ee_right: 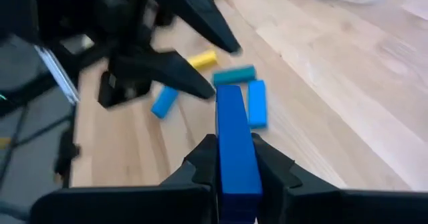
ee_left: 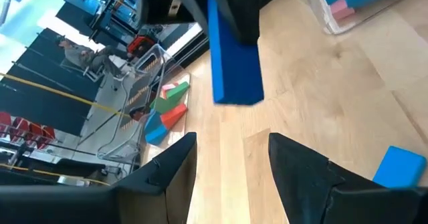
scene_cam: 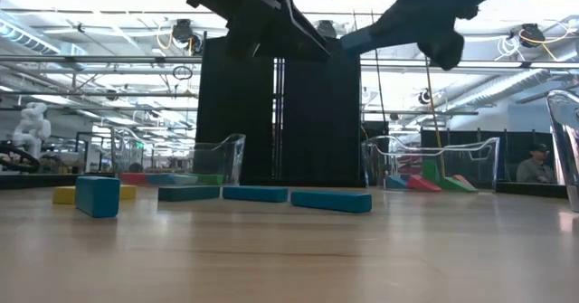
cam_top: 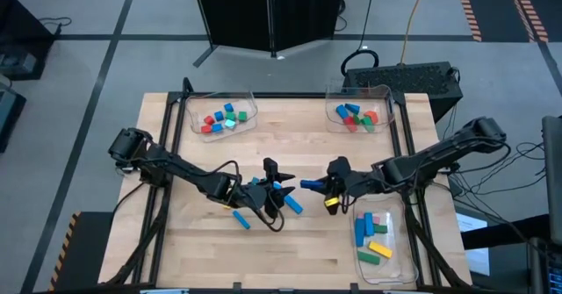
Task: Sort blocks by size
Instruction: Put the blue rectangular block into the bottom right transparent bin
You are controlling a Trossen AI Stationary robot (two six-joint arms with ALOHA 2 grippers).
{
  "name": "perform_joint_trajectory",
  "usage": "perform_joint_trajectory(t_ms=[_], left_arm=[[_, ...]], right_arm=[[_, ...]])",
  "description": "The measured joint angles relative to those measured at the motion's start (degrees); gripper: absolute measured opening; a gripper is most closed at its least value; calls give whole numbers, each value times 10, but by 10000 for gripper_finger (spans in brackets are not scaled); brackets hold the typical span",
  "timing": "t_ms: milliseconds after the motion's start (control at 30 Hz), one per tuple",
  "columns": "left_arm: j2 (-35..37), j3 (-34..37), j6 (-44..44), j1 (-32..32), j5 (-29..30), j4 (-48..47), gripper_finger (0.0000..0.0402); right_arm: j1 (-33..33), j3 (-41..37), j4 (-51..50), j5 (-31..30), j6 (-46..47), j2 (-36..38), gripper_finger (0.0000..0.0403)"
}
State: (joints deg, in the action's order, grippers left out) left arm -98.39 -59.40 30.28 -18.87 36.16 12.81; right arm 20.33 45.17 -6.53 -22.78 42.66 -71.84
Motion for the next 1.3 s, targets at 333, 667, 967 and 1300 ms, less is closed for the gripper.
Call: perform_joint_trajectory(t_ms=[333, 667, 967, 1300], left_arm=[[0, 0, -14, 4, 1, -1, 187], [0, 0, -30, 17, 2, -1, 187], [0, 0, -30, 17, 2, -1, 187], [0, 0, -30, 17, 2, -1, 187]], right_arm=[[50, 0, -159, -10, 43, 80, 44], [138, 0, -313, -7, 164, 181, 50], [225, 0, -407, 76, 271, 207, 49], [295, 0, -401, 210, 355, 180, 48]])
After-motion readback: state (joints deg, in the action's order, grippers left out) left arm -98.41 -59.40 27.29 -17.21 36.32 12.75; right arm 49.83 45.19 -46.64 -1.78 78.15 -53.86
